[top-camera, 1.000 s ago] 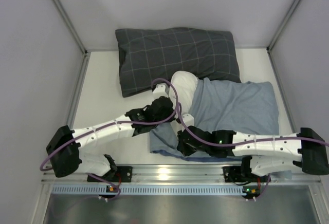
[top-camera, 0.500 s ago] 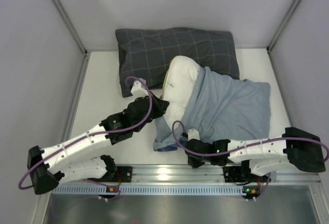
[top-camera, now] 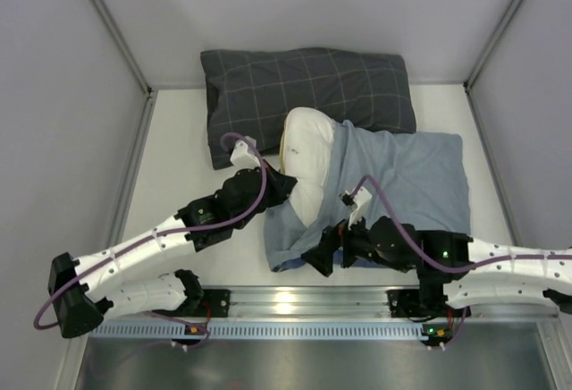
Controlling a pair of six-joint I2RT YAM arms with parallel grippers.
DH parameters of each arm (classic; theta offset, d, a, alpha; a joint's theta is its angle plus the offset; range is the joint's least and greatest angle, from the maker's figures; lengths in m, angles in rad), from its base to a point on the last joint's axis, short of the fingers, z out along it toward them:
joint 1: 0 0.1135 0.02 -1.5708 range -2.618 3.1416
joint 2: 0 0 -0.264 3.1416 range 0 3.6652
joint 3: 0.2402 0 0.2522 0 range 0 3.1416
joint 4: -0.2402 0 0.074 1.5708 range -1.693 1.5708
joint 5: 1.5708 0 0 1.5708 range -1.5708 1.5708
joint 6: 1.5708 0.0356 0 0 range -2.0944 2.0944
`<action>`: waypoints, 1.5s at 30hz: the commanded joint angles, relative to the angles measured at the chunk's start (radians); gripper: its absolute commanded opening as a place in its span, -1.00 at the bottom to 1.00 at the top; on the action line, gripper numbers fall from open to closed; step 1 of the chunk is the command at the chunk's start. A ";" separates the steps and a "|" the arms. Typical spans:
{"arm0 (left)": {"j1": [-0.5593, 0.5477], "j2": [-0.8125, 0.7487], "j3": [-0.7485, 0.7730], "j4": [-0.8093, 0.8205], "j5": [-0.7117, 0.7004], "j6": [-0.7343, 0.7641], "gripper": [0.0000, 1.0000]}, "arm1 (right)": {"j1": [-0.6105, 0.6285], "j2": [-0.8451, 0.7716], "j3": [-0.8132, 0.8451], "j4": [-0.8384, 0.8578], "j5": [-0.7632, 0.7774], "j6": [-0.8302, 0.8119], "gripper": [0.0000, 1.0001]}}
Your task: Remove the pillowcase from the pillow
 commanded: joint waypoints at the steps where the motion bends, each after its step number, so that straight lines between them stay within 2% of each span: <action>1: -0.002 -0.012 0.012 0.130 0.019 0.010 -1.00 | -0.004 -0.032 0.073 -0.027 0.079 -0.114 0.99; 6: 0.000 -0.007 0.009 0.131 0.044 0.007 -1.00 | -0.027 0.038 0.133 -0.018 0.120 -0.197 0.99; 7: 0.000 -0.006 0.010 0.133 0.052 0.006 -1.00 | -0.035 0.052 0.148 -0.004 0.134 -0.221 0.93; 8: 0.000 -0.002 0.012 0.131 0.065 0.004 -1.00 | -0.061 0.066 0.150 0.014 0.128 -0.232 0.76; 12: -0.003 -0.001 0.009 0.133 0.082 0.004 -1.00 | -0.183 0.117 0.141 0.138 -0.080 -0.287 0.60; 17: -0.003 -0.001 0.009 0.133 0.091 0.010 -1.00 | -0.300 0.172 0.138 0.223 -0.211 -0.326 0.34; 26: -0.002 0.056 0.045 0.134 0.096 0.022 -1.00 | -0.283 0.267 0.136 0.338 -0.448 -0.292 0.00; 31: -0.003 0.065 0.050 0.145 0.099 0.018 -1.00 | -0.259 0.284 0.101 0.378 -0.434 -0.263 -0.10; 37: -0.003 0.036 0.052 0.143 0.085 0.021 -1.00 | -0.239 0.310 0.026 0.433 -0.445 -0.228 -0.62; 40: -0.002 0.025 0.055 0.142 0.073 0.019 -1.00 | -0.208 0.322 -0.018 0.456 -0.428 -0.211 -0.81; 45: -0.002 -0.018 0.055 0.148 0.059 -0.013 -1.00 | -0.178 0.306 -0.127 0.508 -0.371 -0.150 -1.00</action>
